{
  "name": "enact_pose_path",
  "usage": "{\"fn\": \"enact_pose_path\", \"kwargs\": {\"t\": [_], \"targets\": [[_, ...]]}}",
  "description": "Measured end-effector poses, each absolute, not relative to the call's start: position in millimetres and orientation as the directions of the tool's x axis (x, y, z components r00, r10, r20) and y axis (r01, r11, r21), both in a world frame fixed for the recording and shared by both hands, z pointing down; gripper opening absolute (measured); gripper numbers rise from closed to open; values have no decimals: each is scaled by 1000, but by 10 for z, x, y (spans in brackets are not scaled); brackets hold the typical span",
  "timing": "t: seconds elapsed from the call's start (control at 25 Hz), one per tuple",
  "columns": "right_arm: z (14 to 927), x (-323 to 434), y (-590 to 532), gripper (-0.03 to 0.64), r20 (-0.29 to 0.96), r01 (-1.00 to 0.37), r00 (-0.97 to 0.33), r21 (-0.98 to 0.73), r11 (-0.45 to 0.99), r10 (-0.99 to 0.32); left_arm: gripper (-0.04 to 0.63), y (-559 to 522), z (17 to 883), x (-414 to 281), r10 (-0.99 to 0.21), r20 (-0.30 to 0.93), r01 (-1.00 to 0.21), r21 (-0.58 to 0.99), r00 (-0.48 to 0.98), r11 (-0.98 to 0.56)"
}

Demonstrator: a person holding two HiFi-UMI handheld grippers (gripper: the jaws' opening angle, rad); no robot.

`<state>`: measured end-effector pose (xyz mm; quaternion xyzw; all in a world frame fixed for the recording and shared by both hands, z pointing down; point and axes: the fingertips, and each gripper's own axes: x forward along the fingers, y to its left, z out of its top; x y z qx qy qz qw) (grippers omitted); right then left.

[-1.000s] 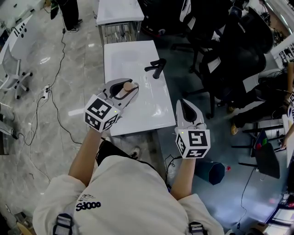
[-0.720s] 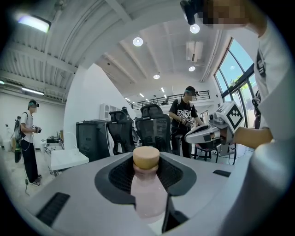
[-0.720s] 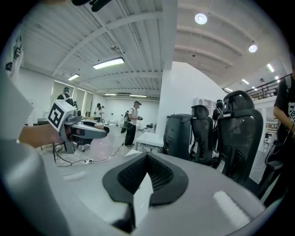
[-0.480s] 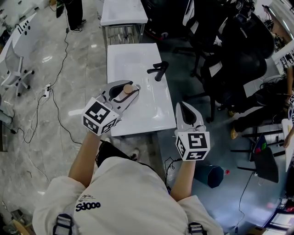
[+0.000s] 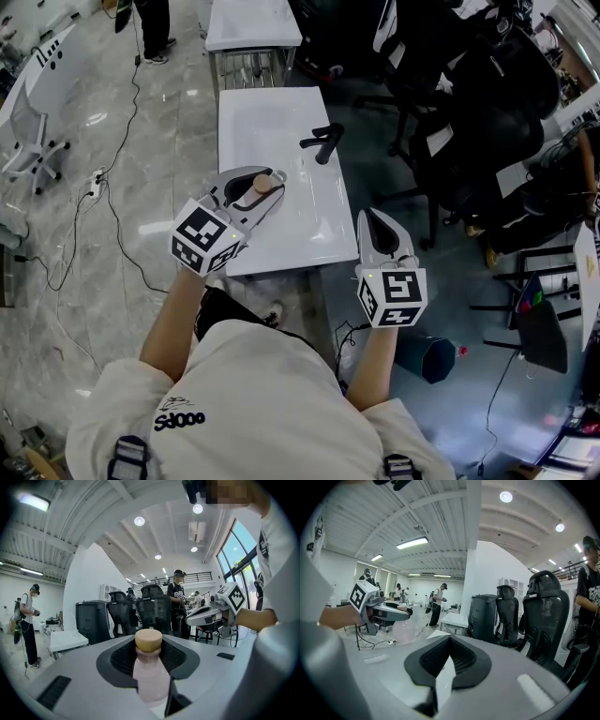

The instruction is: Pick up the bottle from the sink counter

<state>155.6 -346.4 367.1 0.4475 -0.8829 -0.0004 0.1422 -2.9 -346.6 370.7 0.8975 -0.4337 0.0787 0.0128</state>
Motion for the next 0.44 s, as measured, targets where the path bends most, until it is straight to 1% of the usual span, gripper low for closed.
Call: {"fn": "enact_pose_path", "kwargs": {"t": [0.44], "targets": [[3734, 1566, -3416, 9, 271, -785, -560, 130, 606, -783, 133, -3407, 3783, -10, -775, 168, -781, -40, 609, -623]]}}
